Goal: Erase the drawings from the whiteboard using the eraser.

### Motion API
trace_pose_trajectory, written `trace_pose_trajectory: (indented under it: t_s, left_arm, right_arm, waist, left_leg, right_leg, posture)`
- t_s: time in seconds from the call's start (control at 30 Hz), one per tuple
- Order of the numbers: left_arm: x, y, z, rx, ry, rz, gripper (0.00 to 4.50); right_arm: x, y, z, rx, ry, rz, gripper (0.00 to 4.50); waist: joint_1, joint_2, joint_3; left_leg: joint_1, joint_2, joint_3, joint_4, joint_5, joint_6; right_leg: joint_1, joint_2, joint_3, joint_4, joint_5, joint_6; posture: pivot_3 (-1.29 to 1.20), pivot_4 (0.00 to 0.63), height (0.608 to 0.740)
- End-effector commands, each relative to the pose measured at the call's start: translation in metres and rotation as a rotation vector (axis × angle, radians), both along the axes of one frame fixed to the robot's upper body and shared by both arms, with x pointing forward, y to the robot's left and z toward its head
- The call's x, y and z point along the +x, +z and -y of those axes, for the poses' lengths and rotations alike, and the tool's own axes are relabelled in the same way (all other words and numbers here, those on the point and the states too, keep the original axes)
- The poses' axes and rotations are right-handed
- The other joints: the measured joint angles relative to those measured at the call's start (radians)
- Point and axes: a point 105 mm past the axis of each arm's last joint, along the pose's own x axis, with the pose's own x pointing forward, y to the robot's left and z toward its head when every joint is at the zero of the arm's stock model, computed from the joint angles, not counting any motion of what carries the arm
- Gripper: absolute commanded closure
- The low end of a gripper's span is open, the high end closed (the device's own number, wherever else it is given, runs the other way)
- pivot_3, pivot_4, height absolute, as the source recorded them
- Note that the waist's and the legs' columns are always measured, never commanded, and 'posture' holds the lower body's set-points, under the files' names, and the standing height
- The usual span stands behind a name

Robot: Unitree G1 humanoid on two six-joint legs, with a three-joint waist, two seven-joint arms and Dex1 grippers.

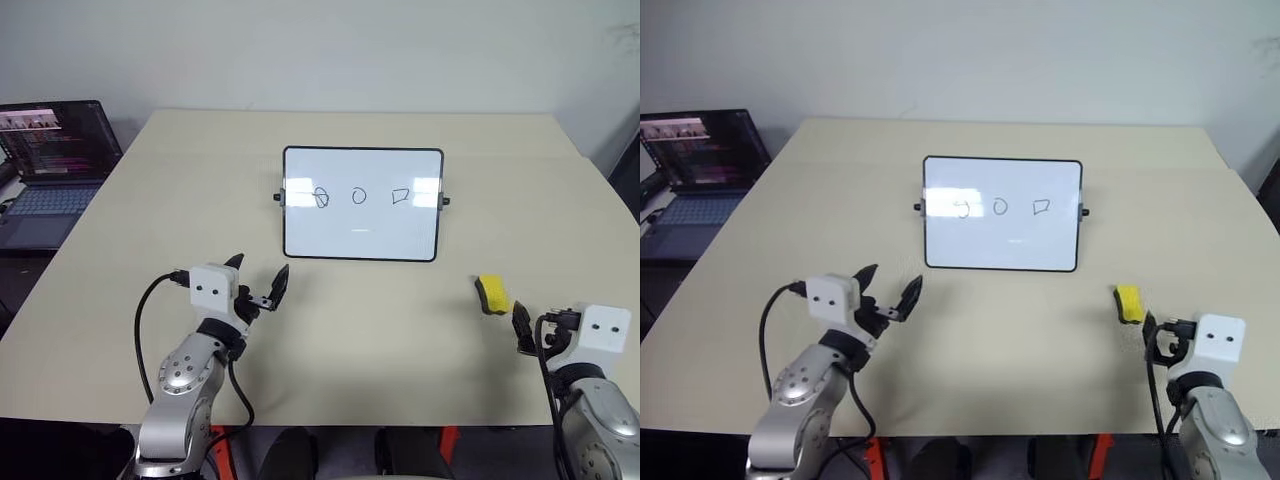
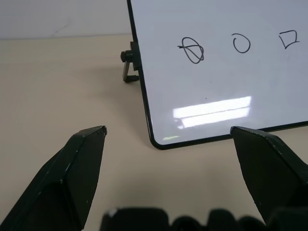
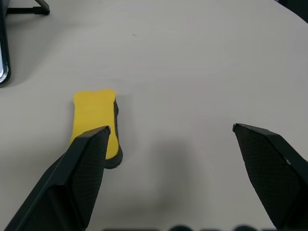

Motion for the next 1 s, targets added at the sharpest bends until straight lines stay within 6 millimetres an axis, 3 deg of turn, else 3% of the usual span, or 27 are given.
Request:
trace_pose_trajectory:
  t_s: [0.03, 0.3, 0.5, 0.7, 1.0]
  left_arm:
    - [0.001, 0.015, 0.006, -0.001, -0.024, 0.065, 0.0]
    - [0.004, 0.017, 0.005, 0.009, -0.037, 0.073, 0.0]
    - [0.0, 0.015, -0.004, 0.025, -0.02, 0.066, 0.0]
    - [0.002, 0.014, -0.02, 0.053, 0.007, 0.069, 0.0]
    - [0.014, 0.024, -0.034, 0.043, -0.02, 0.081, 0.0]
  right_arm:
    - [0.006, 0.013, -0.004, -0.006, 0.008, 0.059, 0.04]
    - [0.012, 0.019, 0.0, -0.01, -0.003, 0.087, 0.04]
    - [0.006, 0.012, -0.007, 0.007, 0.01, 0.066, 0.04]
    - [0.013, 0.01, -0.013, 0.029, 0.003, 0.077, 0.04]
    - [0.015, 0.02, -0.013, 0.002, 0.02, 0.086, 0.04]
  waist:
    - [0.0, 0.0, 0.0]
    - [0.001, 0.0, 0.0]
    - [0.0, 0.0, 0.0]
    - [0.0, 0.0, 0.0]
    - [0.001, 0.0, 0.0]
  left_leg:
    - [0.0, 0.0, 0.0, 0.0, 0.0, 0.0]
    - [-0.001, 0.0, 0.0, 0.0, 0.0, 0.0]
    - [-0.001, 0.0, 0.0, -0.001, 0.0, 0.0]
    - [0.0, 0.0, 0.0, 0.0, 0.0, 0.0]
    - [-0.001, 0.0, 0.0, 0.0, 0.0, 0.0]
  right_leg:
    - [0.0, 0.0, 0.0, 0.0, 0.0, 0.0]
    - [0.0, 0.0, 0.0, -0.001, 0.0, 0.0]
    - [0.0, 0.0, 0.0, -0.001, 0.0, 0.0]
    - [0.0, 0.0, 0.0, 0.0, 0.0, 0.0]
    - [0.0, 0.0, -0.001, -0.001, 0.0, 0.0]
  posture:
    - [0.0, 0.15, 0.74]
    - [0.0, 0.15, 0.74]
    - [0.0, 0.15, 0.74]
    - [0.0, 0.15, 0.74]
    - [0.0, 0.15, 0.74]
